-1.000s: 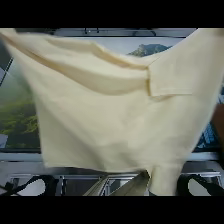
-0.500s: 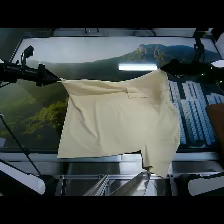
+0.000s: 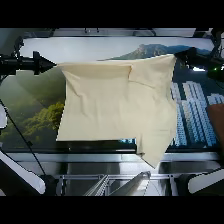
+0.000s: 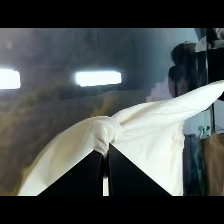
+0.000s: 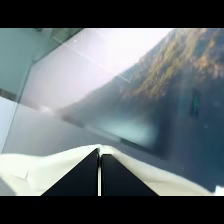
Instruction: Fold the shirts.
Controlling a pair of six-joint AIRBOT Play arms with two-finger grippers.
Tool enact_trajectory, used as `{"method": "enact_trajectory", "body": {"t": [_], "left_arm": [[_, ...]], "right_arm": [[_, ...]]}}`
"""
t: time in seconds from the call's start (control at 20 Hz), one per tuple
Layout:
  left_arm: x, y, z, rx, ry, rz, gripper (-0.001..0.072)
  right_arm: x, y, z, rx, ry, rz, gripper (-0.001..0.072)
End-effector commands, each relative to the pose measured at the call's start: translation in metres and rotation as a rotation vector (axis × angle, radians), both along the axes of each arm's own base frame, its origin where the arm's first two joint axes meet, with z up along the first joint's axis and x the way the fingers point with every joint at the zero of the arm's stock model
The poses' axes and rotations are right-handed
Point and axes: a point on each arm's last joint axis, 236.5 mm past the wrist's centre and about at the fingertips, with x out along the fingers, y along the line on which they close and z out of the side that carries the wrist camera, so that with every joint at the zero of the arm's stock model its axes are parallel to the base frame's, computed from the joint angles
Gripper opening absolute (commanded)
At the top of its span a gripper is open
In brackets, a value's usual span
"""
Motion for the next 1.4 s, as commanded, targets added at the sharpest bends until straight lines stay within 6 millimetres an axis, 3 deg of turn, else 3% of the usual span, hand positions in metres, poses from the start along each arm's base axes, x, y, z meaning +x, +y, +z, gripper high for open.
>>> {"method": "enact_trajectory", "body": {"t": [0.0,0.15,0.4,0.6,0.8,0.9,0.95,1.0,1.05,1.15,1.2,1.35], "left_arm": [[-0.002,-0.006,-0.002,-0.055,0.008,0.009,0.0033],[-0.021,-0.014,-0.023,-0.091,0.092,-0.032,0.0032],[-0.047,-0.028,-0.074,-0.138,0.228,-0.041,0.0023],[-0.054,-0.032,-0.115,-0.128,0.278,0.016,0.0024],[-0.07,-0.036,-0.134,-0.15,0.349,0.024,0.0025],[-0.077,-0.04,-0.134,-0.164,0.365,0.003,0.0037],[-0.079,-0.041,-0.131,-0.171,0.367,-0.011,0.0212],[-0.083,-0.043,-0.127,-0.181,0.373,-0.031,0.0322],[-0.086,-0.043,-0.12,-0.193,0.373,-0.056,0.0322],[-0.093,-0.042,-0.101,-0.223,0.372,-0.116,0.0322],[-0.098,-0.038,-0.089,-0.24,0.377,-0.144,0.0322],[-0.115,-0.02,-0.056,-0.258,0.37,-0.179,0.0322]], "right_arm": [[-0.012,0.0,0.003,-0.007,-0.004,0.07,0.0014],[-0.032,0.008,-0.016,-0.054,0.067,0.157,0.0014],[-0.079,0.005,-0.077,-0.208,0.295,0.286,0.0014],[-0.096,0.008,-0.108,-0.198,0.368,0.298,0.0014],[-0.107,0.005,-0.128,-0.225,0.419,0.3,0.0014],[-0.107,0.004,-0.128,-0.224,0.42,0.297,0.0014],[-0.107,0.004,-0.128,-0.223,0.421,0.298,0.0015],[-0.108,0.005,-0.128,-0.218,0.426,0.299,0.0016],[-0.109,0.005,-0.128,-0.207,0.44,0.293,0.0026],[-0.114,0.005,-0.125,-0.168,0.482,0.29,0.0356],[-0.121,0.004,-0.122,-0.149,0.498,0.305,0.0382],[-0.154,-0.002,-0.105,-0.077,0.55,0.39,0.0335]]}}
